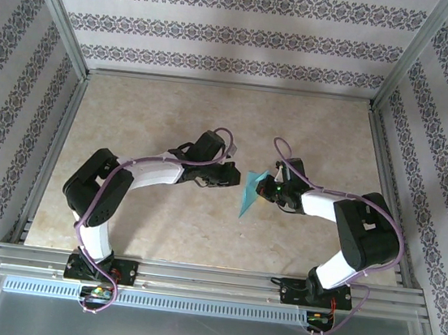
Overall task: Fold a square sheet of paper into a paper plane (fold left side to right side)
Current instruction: Fold the wing for the fifth time at the center of the table.
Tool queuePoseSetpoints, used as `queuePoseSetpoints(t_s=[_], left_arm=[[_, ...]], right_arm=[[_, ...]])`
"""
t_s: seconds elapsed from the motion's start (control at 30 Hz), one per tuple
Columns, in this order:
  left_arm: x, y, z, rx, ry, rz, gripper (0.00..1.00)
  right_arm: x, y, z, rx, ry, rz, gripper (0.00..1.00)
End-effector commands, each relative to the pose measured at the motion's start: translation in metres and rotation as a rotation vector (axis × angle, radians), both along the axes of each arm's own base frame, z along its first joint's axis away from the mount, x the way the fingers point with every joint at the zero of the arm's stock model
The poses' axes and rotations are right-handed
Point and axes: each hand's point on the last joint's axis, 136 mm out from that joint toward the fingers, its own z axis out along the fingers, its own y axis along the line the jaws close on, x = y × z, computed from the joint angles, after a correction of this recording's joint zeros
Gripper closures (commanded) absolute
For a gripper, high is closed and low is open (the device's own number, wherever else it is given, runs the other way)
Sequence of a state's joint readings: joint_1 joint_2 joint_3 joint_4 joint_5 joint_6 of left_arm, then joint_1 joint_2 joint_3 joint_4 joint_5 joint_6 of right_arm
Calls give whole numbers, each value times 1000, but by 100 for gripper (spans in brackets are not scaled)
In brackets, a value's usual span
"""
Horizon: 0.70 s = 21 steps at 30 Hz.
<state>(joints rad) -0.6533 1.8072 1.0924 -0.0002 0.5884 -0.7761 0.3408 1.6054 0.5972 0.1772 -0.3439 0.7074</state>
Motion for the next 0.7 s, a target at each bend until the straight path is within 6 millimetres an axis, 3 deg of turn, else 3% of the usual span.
queuePoseSetpoints(t_s=[0.0,0.17,0.3,0.67], left_arm=[[-28,-18,3,-38,109,-96,95],[-44,-39,-4,-64,170,-153,98],[-46,-46,-13,-54,185,-163,99],[-51,-37,-50,21,239,-143,100]], right_arm=[[-27,-8,-27,-76,105,21,100],[-28,-6,-29,-82,112,25,100],[-29,-6,-30,-83,114,28,100],[-29,-5,-30,-89,113,34,100]])
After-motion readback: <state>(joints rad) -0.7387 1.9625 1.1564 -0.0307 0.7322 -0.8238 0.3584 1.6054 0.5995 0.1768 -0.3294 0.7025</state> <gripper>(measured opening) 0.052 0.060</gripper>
